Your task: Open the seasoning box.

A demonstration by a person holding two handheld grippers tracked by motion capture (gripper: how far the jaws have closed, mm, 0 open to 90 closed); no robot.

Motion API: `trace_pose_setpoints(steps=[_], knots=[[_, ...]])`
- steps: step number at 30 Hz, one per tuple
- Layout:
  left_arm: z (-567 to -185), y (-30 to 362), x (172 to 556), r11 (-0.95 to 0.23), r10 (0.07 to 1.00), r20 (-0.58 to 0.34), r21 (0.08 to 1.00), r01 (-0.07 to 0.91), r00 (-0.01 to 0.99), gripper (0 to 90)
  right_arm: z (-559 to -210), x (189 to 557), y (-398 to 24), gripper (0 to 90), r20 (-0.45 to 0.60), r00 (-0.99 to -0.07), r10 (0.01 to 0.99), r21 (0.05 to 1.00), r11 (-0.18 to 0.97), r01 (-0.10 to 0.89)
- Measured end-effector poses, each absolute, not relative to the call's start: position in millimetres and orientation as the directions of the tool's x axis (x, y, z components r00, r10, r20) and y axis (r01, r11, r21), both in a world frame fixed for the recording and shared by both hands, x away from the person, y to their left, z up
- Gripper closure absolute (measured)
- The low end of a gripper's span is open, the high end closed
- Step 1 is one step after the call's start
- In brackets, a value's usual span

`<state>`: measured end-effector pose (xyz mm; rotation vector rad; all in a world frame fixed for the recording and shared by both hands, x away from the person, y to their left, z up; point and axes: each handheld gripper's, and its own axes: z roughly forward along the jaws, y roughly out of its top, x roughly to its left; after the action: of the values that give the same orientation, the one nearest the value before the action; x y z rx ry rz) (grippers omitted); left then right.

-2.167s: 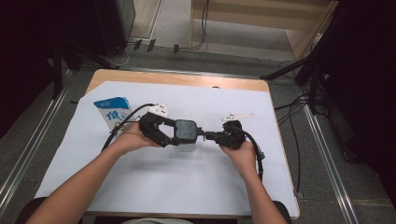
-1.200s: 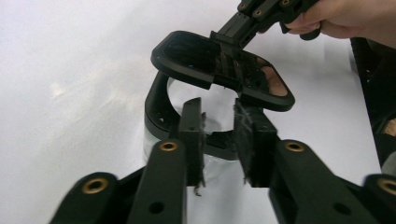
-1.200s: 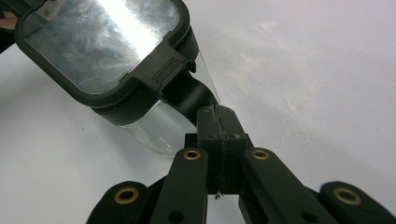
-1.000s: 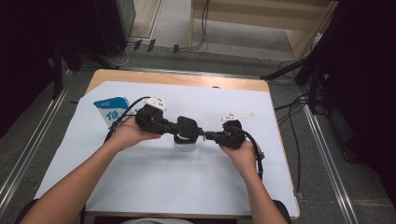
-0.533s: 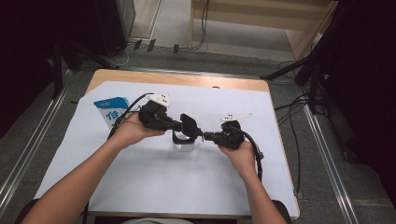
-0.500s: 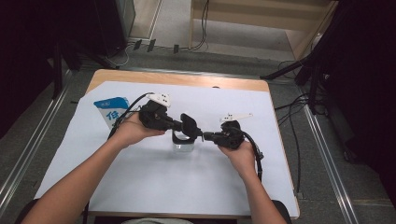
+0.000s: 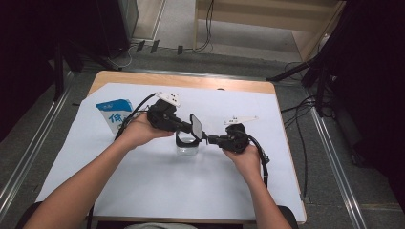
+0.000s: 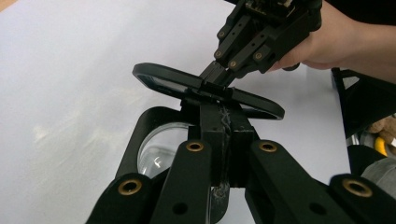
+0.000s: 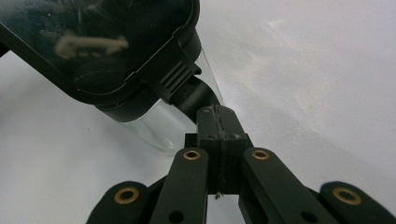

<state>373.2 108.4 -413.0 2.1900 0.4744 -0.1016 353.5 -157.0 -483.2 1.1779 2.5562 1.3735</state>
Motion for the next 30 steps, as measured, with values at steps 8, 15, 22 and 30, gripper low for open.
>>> trace_pose_setpoints(steps=[8,15,22,30], knots=[[-408.1,98.6,375.1,-0.559,0.287,-0.239,0.744,0.365,0.928,90.0,-483.7,352.4,-155.9,90.0,0.325,-0.713,0.621,0.72,0.326,0.612],[-405.6,85.3,377.2,-0.565,0.272,-0.239,0.745,0.355,0.932,90.0,-484.0,352.3,-155.9,90.0,0.331,-0.711,0.621,0.72,0.321,0.615],[-409.7,77.9,380.3,-0.56,0.268,-0.26,0.742,0.37,0.928,90.0,-484.1,352.2,-156.0,90.0,0.333,-0.71,0.621,0.72,0.319,0.616],[-414.0,73.7,382.8,-0.556,0.273,-0.271,0.739,0.381,0.923,90.0,-484.2,352.1,-156.1,90.0,0.336,-0.707,0.622,0.718,0.317,0.62]])
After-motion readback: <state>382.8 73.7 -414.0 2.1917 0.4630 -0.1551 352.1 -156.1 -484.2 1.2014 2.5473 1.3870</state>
